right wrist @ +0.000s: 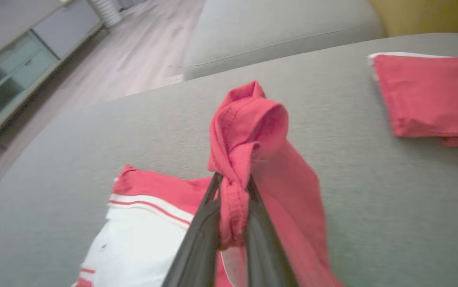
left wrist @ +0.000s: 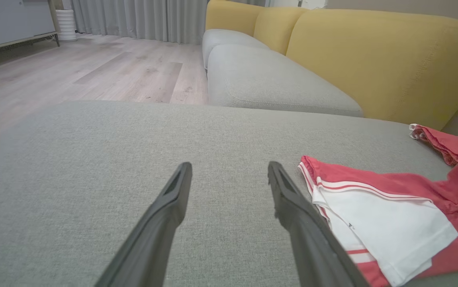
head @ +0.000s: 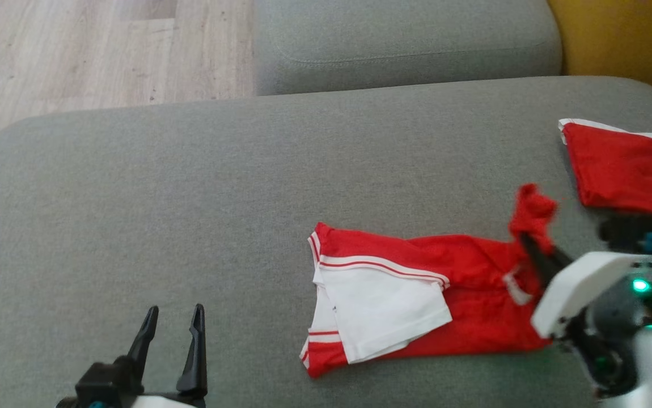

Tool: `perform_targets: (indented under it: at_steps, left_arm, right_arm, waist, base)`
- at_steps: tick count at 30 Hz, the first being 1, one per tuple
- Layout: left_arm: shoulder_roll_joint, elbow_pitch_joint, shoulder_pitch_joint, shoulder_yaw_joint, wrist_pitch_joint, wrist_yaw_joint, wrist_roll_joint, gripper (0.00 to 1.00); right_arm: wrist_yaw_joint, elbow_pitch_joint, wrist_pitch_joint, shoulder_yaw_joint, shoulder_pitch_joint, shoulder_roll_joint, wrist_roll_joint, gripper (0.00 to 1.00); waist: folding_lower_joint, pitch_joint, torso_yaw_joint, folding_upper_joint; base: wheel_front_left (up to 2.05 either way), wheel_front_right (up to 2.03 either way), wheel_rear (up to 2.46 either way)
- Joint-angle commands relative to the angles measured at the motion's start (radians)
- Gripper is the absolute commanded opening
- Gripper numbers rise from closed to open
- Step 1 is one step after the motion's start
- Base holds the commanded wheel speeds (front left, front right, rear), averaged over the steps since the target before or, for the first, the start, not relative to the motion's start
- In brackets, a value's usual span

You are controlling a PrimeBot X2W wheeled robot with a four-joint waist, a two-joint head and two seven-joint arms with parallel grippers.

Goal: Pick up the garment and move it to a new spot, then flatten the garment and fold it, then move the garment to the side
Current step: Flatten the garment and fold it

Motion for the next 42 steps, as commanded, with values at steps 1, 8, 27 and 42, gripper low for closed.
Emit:
perform_targets:
  at_steps: [1, 8, 27, 42]
  left_arm:
    - [0.008, -0.024, -0.054, 0.033, -0.015, -0.004, -0.011, 1.00]
    - [0.006, -0.015, -0.064, 0.031, -0.018, -0.013, -0.014, 1.00]
    - [-0.029, 0.030, -0.104, 0.013, -0.037, -0.035, -0.017, 1.00]
    - [-0.043, 0.059, -0.110, -0.001, -0.043, -0.044, -0.022, 1.00]
  right_arm:
    - [0.007, -0.048, 0.005, 0.034, -0.031, 0.002, 0.013, 0.00]
    - [0.007, -0.016, -0.054, 0.216, -0.028, 0.020, 0.129, 0.00]
    - [0.007, 0.324, -0.283, 0.464, -0.214, 0.021, 0.292, 0.02]
    - [0.007, 0.408, -0.440, 0.566, -0.309, 0.021, 0.397, 1.00]
  waist:
    - [0.0001, 0.000, 0.004, 0.0000]
    - [0.0001, 0.008, 0.039, 0.0000]
    - [0.0001, 0.046, 0.100, 0.0000]
    - [0.0001, 0.029, 0.089, 0.0000]
  base:
    - [0.00, 0.00, 0.00]
    - [0.00, 0.00, 0.00]
    - [0.00, 0.00, 0.00]
    - [0.00, 0.00, 0.00]
